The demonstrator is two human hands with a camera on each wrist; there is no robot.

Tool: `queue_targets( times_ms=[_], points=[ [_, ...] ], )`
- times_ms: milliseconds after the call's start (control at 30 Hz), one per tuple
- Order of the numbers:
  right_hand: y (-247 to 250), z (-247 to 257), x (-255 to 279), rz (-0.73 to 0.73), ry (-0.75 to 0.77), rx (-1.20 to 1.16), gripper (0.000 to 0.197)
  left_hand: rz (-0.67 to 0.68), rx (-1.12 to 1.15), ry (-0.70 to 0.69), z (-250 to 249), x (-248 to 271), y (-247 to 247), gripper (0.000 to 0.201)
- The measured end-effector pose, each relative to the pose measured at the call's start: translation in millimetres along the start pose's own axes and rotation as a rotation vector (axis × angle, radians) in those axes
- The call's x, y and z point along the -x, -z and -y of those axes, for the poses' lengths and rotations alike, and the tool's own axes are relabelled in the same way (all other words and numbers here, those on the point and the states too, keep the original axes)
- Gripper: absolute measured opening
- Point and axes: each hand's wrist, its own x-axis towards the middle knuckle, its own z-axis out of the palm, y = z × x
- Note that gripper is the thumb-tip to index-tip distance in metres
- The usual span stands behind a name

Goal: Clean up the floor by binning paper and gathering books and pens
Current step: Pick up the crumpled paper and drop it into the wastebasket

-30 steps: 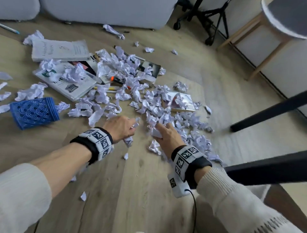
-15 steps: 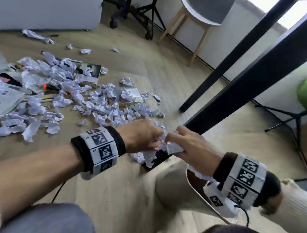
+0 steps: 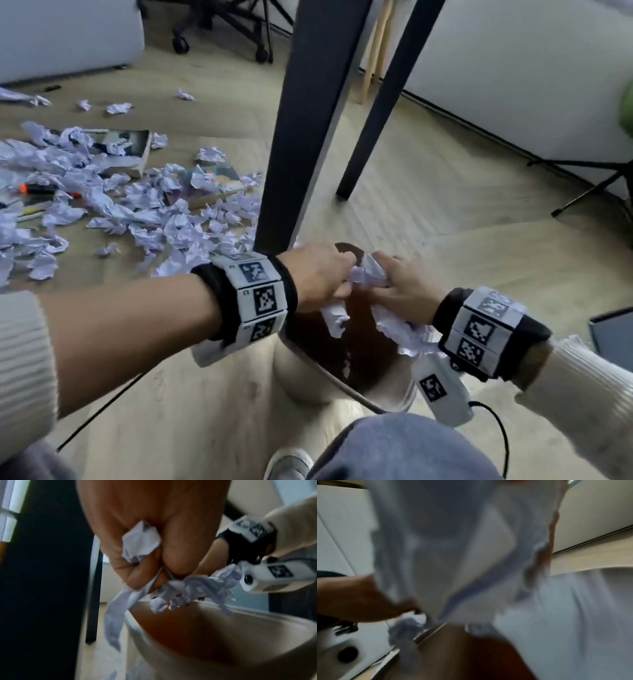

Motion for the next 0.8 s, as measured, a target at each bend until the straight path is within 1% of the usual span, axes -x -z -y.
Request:
queue_targets(
  times_ms=[33,67,100,133,167,233,300,333,367,400,433,467,533,600,667,733,800],
  points=[
    [-2,-5,-5,0.048,-0.027,-0.004,0.047,0.047,-0.020,0.006,-2,-5,-7,0.022],
    [-3,-8,-7,0.101,-0.060,-0.026,0.060,0.109,-0.044,-0.005,-4,-8,-12,0.031],
    [-3,-10,-9,0.147,-0.087,-0.056,0.065,0.174,-0.051,-0.004,-4,-8,-13,0.039],
    [-2,-11,-11,0.174,-0.097,-0.079,0.064,0.215,-0.012,-0.001,-3,-8,-12,0.041],
    [0,-10,-10,0.185,-0.099,-0.090,0.057,0.235,0.049,0.006,-2,-9,-11,0.040],
    [7,-5,-9,0.173,-0.098,-0.081,0.044,0.216,0.144,0.005,-1,-7,-3,0.040],
    [16,3,-7,0.126,-0.089,-0.023,0.035,0.187,0.214,0.025,5,-2,11,0.041],
    [20,11,-6,0.103,-0.078,-0.017,0.027,0.189,0.288,0.041,8,4,21,0.040],
    [24,20,-4,0.074,-0.070,-0.052,0.017,0.196,0.371,0.056,11,9,32,0.038],
    [29,33,-4,0.041,-0.045,-0.084,0.012,0.185,0.449,0.067,16,16,46,0.035],
    [33,43,-4,0.001,-0.015,-0.074,0.011,0.179,0.501,0.080,20,22,58,0.033],
    [36,56,-3,-0.040,0.025,-0.013,0.013,0.178,0.545,0.102,26,29,68,0.032],
    [37,85,-5,-0.107,0.123,0.184,0.018,0.242,0.564,0.162,46,46,77,0.031],
    [32,116,-10,-0.147,0.211,0.327,0.025,0.331,0.527,0.227,73,68,75,0.024],
    [22,147,-14,-0.111,0.268,0.358,0.028,0.380,0.414,0.294,104,90,69,0.017],
    [6,180,-20,-0.024,0.310,0.430,0.025,0.386,0.165,0.350,136,104,60,0.017],
    [-14,208,-34,0.067,0.344,0.515,0.026,0.360,-0.071,0.404,166,109,52,0.018]
  ],
)
